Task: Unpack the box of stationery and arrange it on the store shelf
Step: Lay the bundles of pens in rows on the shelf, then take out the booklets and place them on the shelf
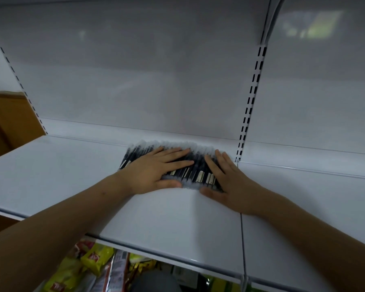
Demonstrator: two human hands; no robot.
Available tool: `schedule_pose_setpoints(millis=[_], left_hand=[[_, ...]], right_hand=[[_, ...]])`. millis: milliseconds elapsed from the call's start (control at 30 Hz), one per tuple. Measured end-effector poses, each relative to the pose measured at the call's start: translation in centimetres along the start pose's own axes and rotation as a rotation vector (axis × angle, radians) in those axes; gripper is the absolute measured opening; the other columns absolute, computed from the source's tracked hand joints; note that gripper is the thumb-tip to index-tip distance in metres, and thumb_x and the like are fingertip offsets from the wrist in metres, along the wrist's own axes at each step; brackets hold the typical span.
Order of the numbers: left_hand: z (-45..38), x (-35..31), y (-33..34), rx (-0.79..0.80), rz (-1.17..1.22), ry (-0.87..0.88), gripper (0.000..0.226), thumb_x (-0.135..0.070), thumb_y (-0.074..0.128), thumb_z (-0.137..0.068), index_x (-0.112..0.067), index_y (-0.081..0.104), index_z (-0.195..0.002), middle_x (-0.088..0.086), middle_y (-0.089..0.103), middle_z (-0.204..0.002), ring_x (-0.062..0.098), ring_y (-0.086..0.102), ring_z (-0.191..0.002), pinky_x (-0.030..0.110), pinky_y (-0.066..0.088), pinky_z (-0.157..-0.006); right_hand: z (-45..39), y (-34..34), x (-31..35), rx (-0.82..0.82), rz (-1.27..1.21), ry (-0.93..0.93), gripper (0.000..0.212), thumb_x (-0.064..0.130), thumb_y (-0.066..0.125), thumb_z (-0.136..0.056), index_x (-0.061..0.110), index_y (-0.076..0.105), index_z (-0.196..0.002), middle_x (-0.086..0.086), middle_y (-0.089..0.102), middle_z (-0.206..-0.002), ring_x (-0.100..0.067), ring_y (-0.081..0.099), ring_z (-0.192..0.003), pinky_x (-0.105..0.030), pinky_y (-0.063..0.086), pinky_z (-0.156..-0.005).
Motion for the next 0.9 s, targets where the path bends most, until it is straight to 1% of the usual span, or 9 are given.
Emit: schedule_pose_setpoints(millis=[200,300,367,433,533,600,667,800,900], left_hand=[[0.7,-0.8,-0.6,0.021,-0.071,-0.016,0.068,-0.067,0.031,-0.098,-0.04,0.007,-0.156,-0.013,-0.005,-0.165,0.008,-0.011,-0.151,0.046,0.001,-0.124],[2.8,-1.7,-1.9,-0.093,-0.037,-0.121,0.07,-0.064,0.036,-0.099,-0.035,0.01,-0.157,-0.012,-0.002,-0.165,0.011,-0.009,-0.151,0.044,-0.002,-0.123],[5.8,-2.6,-3.1,-0.221,0.027,-0.231,0.064,-0.054,0.044,-0.1,-0.03,0.024,-0.155,-0.009,0.014,-0.164,0.011,0.008,-0.152,0.044,0.013,-0.123],[10.5,-3.8,-4.3,-0.322,0.054,-0.358,0.055,-0.047,0.05,-0.099,-0.025,0.04,-0.149,-0.007,0.037,-0.155,0.011,0.034,-0.143,0.041,0.035,-0.113],[20.2,-6.7,-6.2,-0.382,0.024,-0.634,0.046,-0.045,0.047,-0.098,-0.027,0.05,-0.14,-0.011,0.052,-0.136,0.009,0.049,-0.124,0.032,0.046,-0.099],[28.1,-9.2,-7.4,-0.409,-0.003,-0.862,0.043,-0.046,0.042,-0.097,-0.03,0.053,-0.136,-0.014,0.054,-0.128,0.006,0.055,-0.111,0.027,0.049,-0.086],[36.3,-12.2,-8.2,-0.43,-0.011,-1.114,0.037,-0.042,0.045,-0.098,-0.033,0.053,-0.134,-0.016,0.052,-0.129,0.004,0.057,-0.105,0.028,0.052,-0.079],[51.2,-19.4,-8.9,-0.437,-0.137,-1.633,0.035,-0.032,0.054,-0.096,-0.026,0.056,-0.131,-0.006,0.052,-0.131,0.012,0.055,-0.11,0.031,0.052,-0.081],[58.4,-24.8,-7.9,-0.345,-0.136,-1.895,0.034,-0.031,0.054,-0.096,-0.021,0.058,-0.129,-0.001,0.052,-0.127,0.018,0.056,-0.108,0.032,0.05,-0.083]], right_hand=[[0.2,-0.2,0.2,-0.068,0.028,-0.025,0.096,0.083,0.019,-0.081,0.029,-0.014,-0.153,-0.005,-0.021,-0.161,-0.023,-0.023,-0.147,-0.044,-0.001,-0.122],[0.7,-0.8,0.5,-0.165,0.061,-0.047,0.091,0.081,0.015,-0.085,0.028,-0.007,-0.155,0.001,-0.018,-0.162,-0.017,-0.022,-0.147,-0.044,-0.003,-0.122],[1.0,-1.8,1.6,-0.237,0.017,-0.094,0.086,0.076,0.014,-0.089,0.024,0.003,-0.156,0.005,-0.006,-0.163,-0.013,-0.013,-0.149,-0.034,-0.004,-0.122],[1.1,-3.0,4.2,-0.324,-0.064,-0.161,0.081,0.071,0.019,-0.092,0.021,0.02,-0.154,0.004,0.018,-0.161,-0.013,0.011,-0.148,-0.026,0.007,-0.119],[0.4,-4.1,10.9,-0.425,-0.19,-0.278,0.063,0.059,0.032,-0.097,0.021,0.037,-0.148,0.004,0.041,-0.149,-0.012,0.034,-0.137,-0.029,0.03,-0.112],[0.0,-4.1,17.0,-0.473,-0.261,-0.393,0.059,0.057,0.034,-0.097,0.021,0.043,-0.143,0.004,0.048,-0.141,-0.013,0.042,-0.129,-0.029,0.037,-0.104],[0.0,-3.2,23.6,-0.485,-0.363,-0.5,0.058,0.055,0.034,-0.096,0.019,0.048,-0.138,0.002,0.052,-0.134,-0.015,0.048,-0.122,-0.032,0.043,-0.098],[1.3,1.6,37.4,-0.345,-0.472,-0.671,0.053,0.052,0.038,-0.097,0.02,0.044,-0.14,0.002,0.048,-0.137,-0.015,0.046,-0.124,-0.034,0.047,-0.096],[3.8,6.9,45.9,-0.168,-0.454,-0.812,0.055,0.049,0.04,-0.098,0.018,0.039,-0.144,0.0,0.043,-0.141,-0.018,0.043,-0.127,-0.034,0.045,-0.098]])
Point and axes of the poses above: each hand's wrist, its own z-axis away from the middle knuckle, its own y-axis out of the palm, x = y × z, the point moved 4 cm from there along -z, towards the middle knuckle
